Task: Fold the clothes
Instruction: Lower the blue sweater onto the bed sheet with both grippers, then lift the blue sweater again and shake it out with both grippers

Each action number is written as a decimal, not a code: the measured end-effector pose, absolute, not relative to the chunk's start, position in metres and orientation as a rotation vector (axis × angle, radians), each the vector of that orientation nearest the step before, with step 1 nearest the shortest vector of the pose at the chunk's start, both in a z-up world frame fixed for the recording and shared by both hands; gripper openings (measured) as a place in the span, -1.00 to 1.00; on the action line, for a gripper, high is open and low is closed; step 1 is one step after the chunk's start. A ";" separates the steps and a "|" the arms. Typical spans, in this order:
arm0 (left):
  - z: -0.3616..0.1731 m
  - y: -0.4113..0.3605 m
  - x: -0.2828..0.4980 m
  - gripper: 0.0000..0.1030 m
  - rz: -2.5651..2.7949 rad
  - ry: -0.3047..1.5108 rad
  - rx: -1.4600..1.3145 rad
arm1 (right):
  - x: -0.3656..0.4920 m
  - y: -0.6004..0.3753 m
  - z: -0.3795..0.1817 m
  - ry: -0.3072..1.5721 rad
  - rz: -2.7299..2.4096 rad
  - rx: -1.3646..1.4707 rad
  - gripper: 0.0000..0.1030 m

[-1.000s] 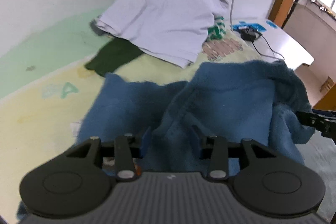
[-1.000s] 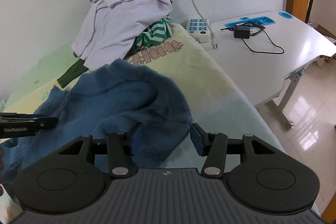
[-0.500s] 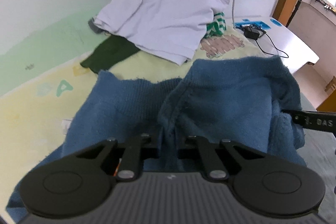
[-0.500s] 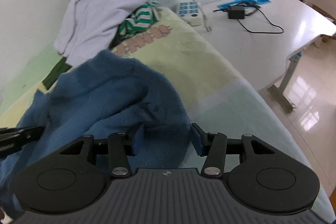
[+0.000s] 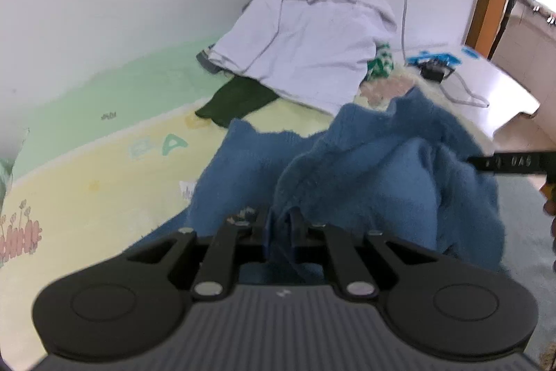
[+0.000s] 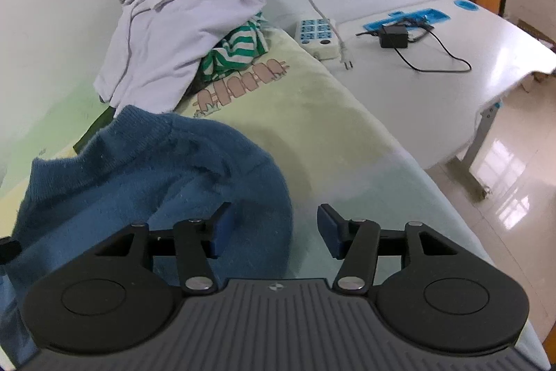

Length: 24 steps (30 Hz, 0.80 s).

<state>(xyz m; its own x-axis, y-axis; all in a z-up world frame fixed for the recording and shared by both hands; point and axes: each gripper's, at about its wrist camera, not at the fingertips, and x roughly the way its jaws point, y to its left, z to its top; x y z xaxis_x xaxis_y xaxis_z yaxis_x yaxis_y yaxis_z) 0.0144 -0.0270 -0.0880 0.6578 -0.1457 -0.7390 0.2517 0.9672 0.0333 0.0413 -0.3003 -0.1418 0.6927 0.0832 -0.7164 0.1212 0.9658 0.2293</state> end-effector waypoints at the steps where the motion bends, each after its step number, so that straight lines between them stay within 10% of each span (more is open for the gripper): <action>1: -0.090 -0.027 0.016 -0.75 -0.228 0.825 0.126 | 0.045 -0.298 -0.142 0.799 -0.014 0.258 0.11; 8: -0.107 -0.034 0.034 0.23 -0.236 0.843 0.071 | 0.072 -0.297 -0.151 0.837 -0.001 0.230 0.25; 13: -0.118 -0.045 0.041 -0.70 -0.234 0.891 0.085 | 0.068 -0.296 -0.149 0.842 0.028 0.284 -0.59; 24: -0.057 -0.005 -0.017 -0.78 -0.113 0.680 0.030 | 0.006 -0.282 -0.084 0.582 -0.022 0.201 -0.71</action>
<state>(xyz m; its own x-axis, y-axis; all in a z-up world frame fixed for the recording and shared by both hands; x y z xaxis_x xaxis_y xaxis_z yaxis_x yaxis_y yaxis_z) -0.0173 -0.0055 -0.0572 0.7718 -0.0946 -0.6287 0.1140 0.9934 -0.0094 0.0057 -0.2819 -0.0836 0.8357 0.0359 -0.5480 0.0777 0.9801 0.1827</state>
